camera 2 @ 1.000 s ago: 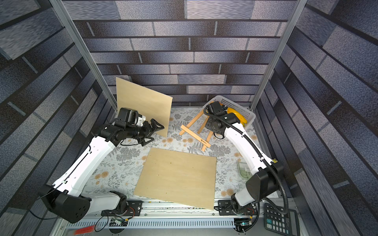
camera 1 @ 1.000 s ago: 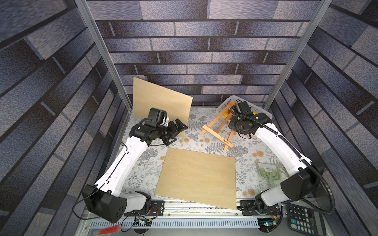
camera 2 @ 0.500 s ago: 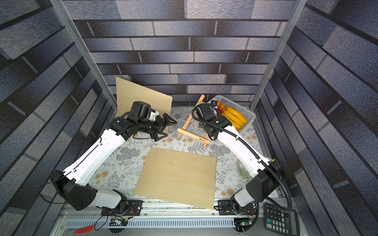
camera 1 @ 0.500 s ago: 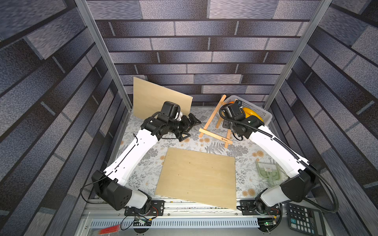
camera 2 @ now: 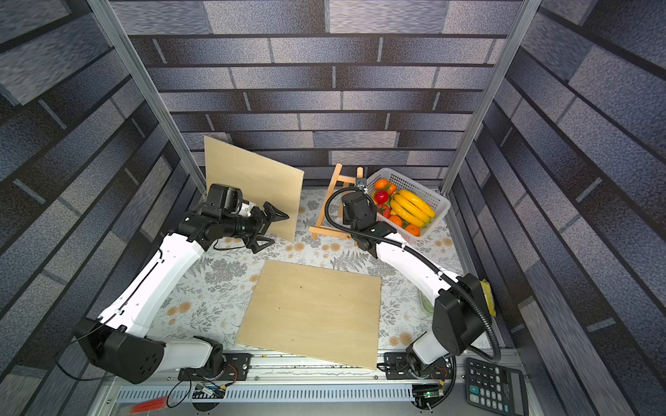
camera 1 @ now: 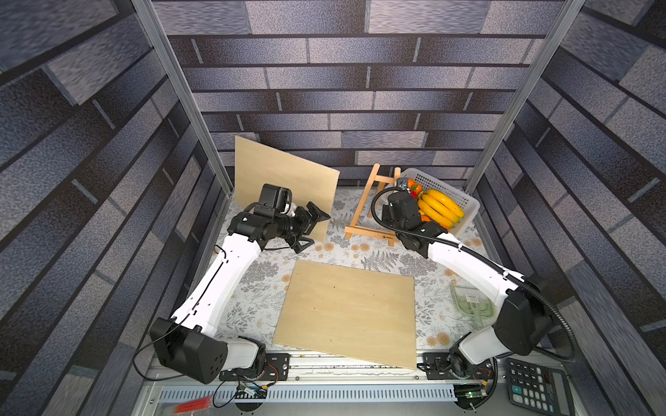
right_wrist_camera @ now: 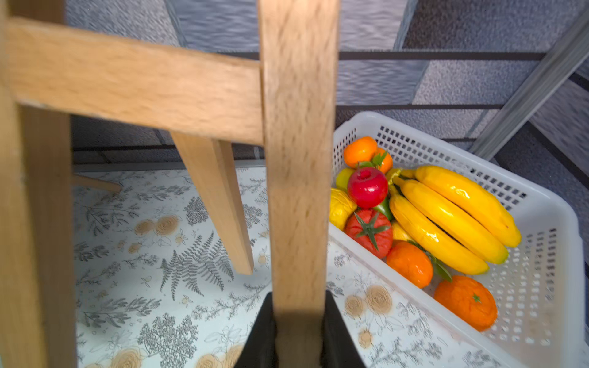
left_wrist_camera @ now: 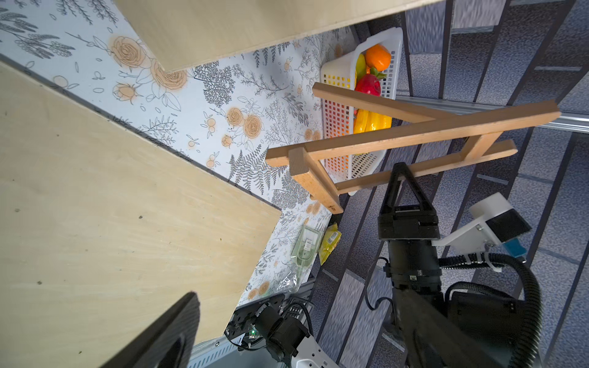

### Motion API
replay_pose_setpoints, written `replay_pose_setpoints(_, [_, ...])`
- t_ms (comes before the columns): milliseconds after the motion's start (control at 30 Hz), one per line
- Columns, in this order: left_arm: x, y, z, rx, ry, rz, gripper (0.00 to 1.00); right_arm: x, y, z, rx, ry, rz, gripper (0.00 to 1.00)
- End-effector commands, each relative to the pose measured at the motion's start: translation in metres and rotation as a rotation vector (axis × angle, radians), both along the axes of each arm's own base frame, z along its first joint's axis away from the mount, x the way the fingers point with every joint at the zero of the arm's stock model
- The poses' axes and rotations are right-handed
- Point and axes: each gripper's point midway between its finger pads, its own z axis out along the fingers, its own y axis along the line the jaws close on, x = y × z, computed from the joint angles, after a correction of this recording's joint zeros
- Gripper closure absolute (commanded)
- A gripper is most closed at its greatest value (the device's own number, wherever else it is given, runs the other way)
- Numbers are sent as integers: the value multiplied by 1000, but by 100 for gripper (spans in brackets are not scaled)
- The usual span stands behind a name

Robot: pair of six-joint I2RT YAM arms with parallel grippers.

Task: Assemble the easel
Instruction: Place the easel at the center of the board.

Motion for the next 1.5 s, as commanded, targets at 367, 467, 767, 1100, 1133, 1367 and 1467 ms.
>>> replay_pose_setpoints(367, [-19, 42, -17, 30, 26, 59, 0, -6, 15, -19, -95, -286, 144, 100])
replay_pose_setpoints(467, [-18, 40, -19, 30, 30, 56, 0, -7, 21, -40, -136, -273, 194, 100])
replay_pose_setpoints(767, [-18, 32, -21, 59, 38, 39, 0, -7, 7, -83, -103, -192, 168, 100])
replay_pose_setpoints(1100, [-14, 29, -29, 64, 47, 34, 0, -28, -7, -119, -102, -68, 204, 100])
replay_pose_setpoints(1133, [-13, 28, -29, 64, 50, 31, 0, -30, -7, -121, -110, -64, 216, 100])
replay_pose_setpoints(1367, [-9, 26, -38, 68, 65, 15, 0, -39, -12, -123, -198, -40, 245, 100])
replay_pose_setpoints(1467, [-8, 26, -41, 70, 70, 9, 0, -40, -14, -130, -219, -24, 246, 99])
